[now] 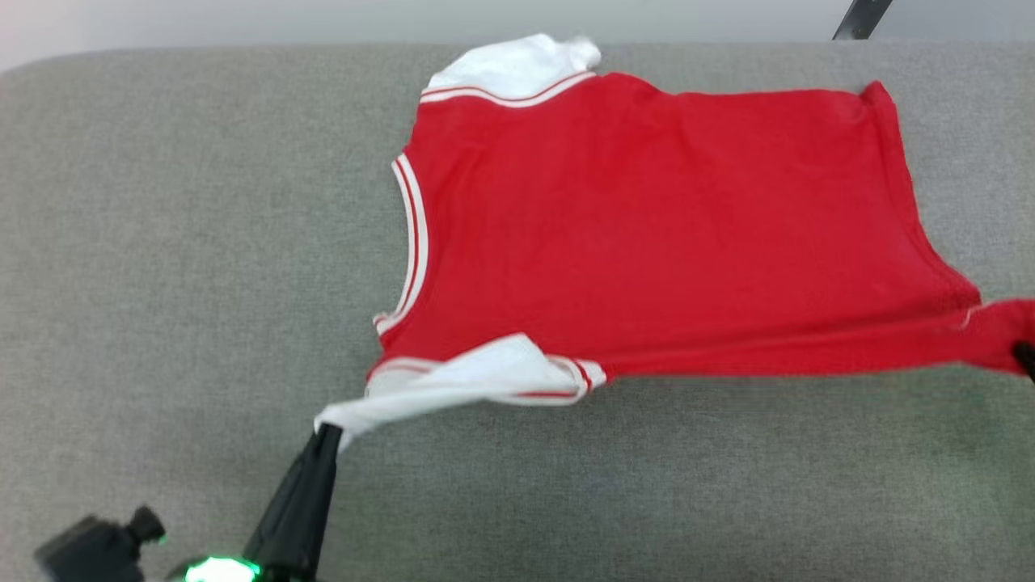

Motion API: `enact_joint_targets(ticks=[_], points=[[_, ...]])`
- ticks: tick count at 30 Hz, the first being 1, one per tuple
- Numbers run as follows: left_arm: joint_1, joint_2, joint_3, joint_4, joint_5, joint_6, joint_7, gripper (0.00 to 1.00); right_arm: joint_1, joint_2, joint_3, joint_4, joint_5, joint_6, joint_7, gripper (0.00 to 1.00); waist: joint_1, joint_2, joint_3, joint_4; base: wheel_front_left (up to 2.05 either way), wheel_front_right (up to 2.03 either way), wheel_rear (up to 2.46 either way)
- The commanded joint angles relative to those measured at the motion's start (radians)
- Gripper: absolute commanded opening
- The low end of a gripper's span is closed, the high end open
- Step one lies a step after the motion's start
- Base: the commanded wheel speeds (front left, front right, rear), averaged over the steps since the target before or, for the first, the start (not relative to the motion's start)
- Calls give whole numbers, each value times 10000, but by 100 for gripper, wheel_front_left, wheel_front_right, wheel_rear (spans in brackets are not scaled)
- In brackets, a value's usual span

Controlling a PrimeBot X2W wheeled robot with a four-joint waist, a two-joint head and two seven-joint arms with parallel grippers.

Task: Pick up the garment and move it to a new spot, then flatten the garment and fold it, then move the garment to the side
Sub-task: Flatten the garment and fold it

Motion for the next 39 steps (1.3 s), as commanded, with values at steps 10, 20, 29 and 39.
enact_joint_targets(ticks=[10,20,29,39], points=[[-262,414,-41,-583,-233,-202,636,0,1295,1311,-2049,-1885,-945,-15,1720,0,0,0,273,75,0,0,0],[-4381,-351,-638,2873,-253,-870,2083,0,-755,1336,-1420,-687,-1397,-15,2754,0,0,0,996,243,0,0,0],[-5890,-786,-972,5110,715,-682,1858,0,-1601,1521,-1428,355,-1610,-15,2471,0,0,0,1571,181,0,0,0],[-6630,-913,-1785,7261,2078,-217,1761,0,-2197,1710,-594,1314,-1716,-15,2134,0,0,0,2171,7,0,0,0]])
